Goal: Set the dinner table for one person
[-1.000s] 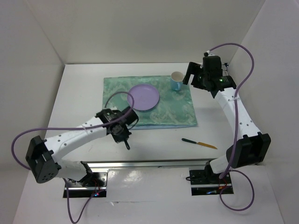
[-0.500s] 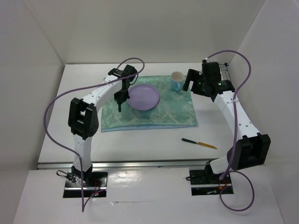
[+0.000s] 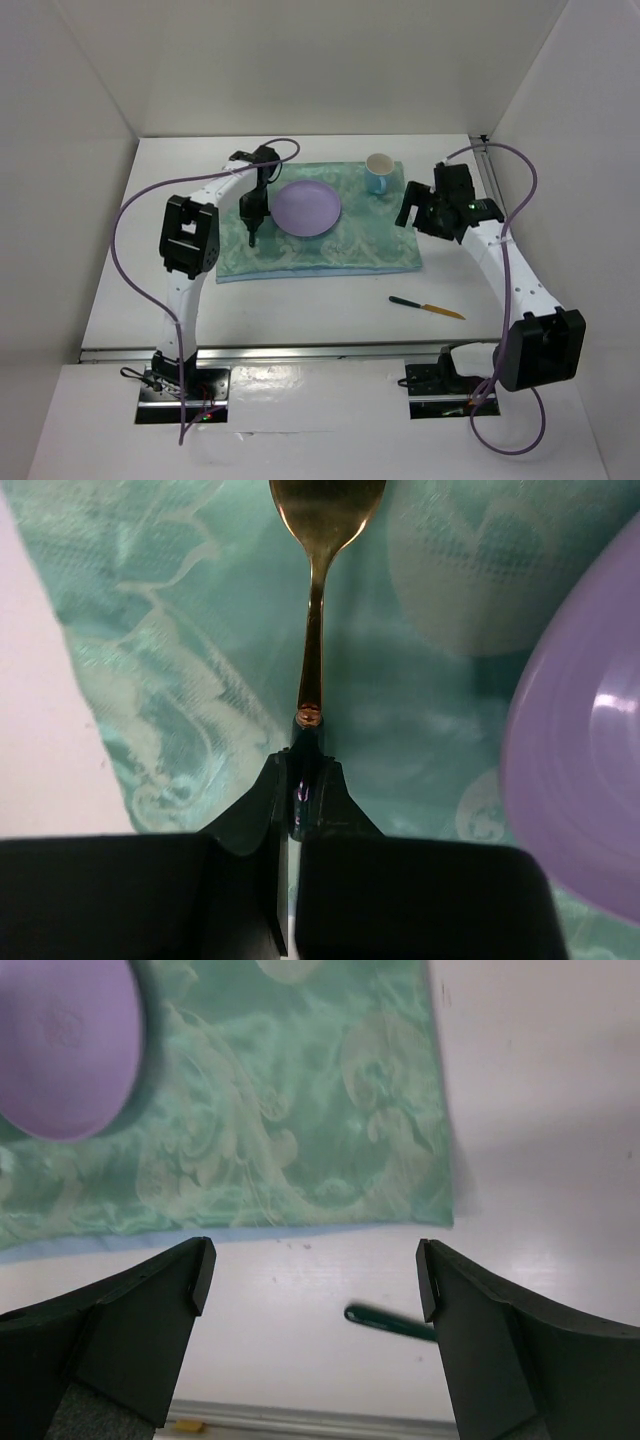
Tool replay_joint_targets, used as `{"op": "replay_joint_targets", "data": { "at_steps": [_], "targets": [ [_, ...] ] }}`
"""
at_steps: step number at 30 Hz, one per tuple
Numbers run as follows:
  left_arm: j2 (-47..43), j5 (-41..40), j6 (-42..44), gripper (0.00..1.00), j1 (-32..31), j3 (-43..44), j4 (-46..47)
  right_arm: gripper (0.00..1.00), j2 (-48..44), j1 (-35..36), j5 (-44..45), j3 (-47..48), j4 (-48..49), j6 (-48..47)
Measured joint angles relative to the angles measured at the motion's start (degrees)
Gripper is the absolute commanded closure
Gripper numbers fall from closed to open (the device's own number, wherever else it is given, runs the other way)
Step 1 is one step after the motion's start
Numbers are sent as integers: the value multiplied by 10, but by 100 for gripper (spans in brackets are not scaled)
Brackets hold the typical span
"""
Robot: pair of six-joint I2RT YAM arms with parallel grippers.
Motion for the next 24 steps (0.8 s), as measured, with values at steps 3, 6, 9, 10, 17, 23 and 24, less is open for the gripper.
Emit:
{"op": "replay_joint_targets", "data": {
  "at_steps": [3, 6, 9, 10, 17, 23, 24],
  "targets": [
    [24, 8, 9, 100, 2, 16, 5, 9, -16, -2, -6, -44, -18, 14],
    [38, 8, 14, 67, 2, 34, -7, 12, -29, -3, -14, -80, -32, 33],
    [44, 8, 10, 50, 2, 45, -12, 16, -39, -3, -16, -103, -52, 57],
    [44, 8, 9, 47, 2, 45, -12, 20, -43, -3, -16, -109, -55, 66],
    [31, 14, 9, 42, 2, 45, -19, 39, -101, -3, -29, -154, -90, 173],
    [-73, 11, -5, 13, -2, 35, -30, 36, -145, 1, -59, -232, -102, 293],
    [-102, 8, -6, 0, -4, 32, -32, 33, -149, 1, -63, -248, -105, 314]
  ]
}}
